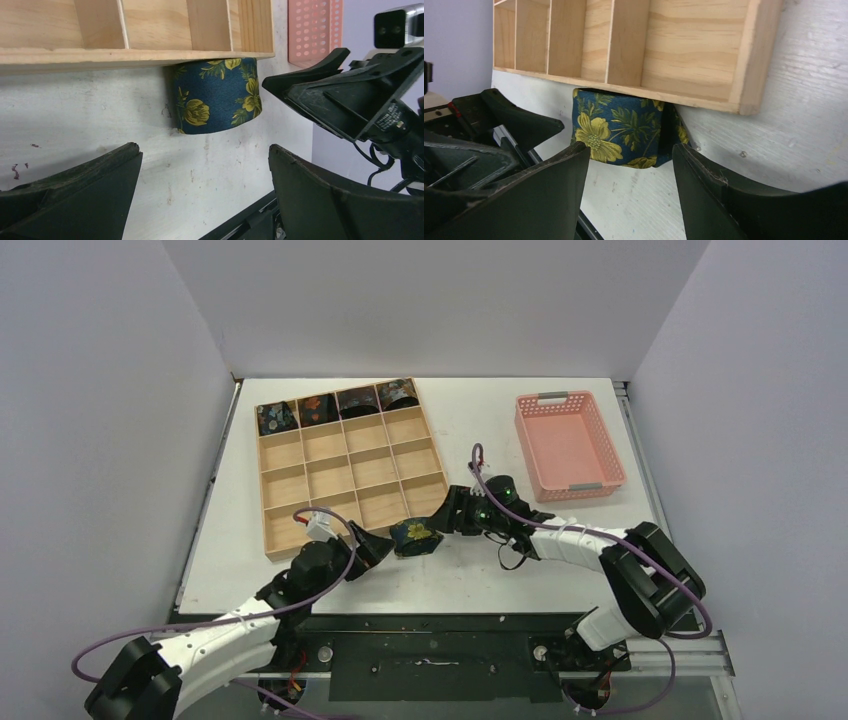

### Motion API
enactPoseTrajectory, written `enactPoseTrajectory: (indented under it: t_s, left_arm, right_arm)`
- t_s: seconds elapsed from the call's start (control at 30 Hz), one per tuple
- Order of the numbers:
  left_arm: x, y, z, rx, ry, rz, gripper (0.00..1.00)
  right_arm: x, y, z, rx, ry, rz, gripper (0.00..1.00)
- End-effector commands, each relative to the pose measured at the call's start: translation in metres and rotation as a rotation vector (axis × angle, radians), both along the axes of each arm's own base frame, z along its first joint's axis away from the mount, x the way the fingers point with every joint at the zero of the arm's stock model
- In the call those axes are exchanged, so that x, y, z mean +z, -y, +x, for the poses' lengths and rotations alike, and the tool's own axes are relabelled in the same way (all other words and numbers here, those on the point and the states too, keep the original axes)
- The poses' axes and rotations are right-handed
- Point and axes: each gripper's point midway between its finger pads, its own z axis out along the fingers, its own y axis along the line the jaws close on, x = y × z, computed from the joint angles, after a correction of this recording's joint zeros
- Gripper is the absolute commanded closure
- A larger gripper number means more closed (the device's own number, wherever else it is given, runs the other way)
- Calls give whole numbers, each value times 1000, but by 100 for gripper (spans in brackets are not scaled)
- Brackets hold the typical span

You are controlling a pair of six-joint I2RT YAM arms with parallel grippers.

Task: Roll the ties
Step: Pick up the tie from the storage box.

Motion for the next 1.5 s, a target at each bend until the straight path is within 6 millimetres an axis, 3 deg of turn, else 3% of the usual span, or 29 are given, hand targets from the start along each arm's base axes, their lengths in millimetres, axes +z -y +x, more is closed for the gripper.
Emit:
enactPoseTrajectory:
  t_s: [0.0,0.23,0.67,1.13,1.2,1.47]
  left_arm:
    - [21,12,11,-18,40,-65,2]
    - [9,22,20,-43,-28,-38,2]
    - [5,42,35,-106,-58,-35,2]
    - [-15,53,46,-117,-111,5,0]
    - [-19,53,48,-117,-126,25,5]
    - [-26,60,55,-125,-156,51,11]
  right_arm:
    - [31,-24,14,30,100,86,38]
    - [5,-27,15,31,61,40,37]
    - [-42,-1,6,-21,-12,-83,44]
    - [-63,26,0,-59,-58,-124,51]
    - [-65,27,1,-61,-62,-126,52]
    - [-72,32,-1,-66,-77,-138,53]
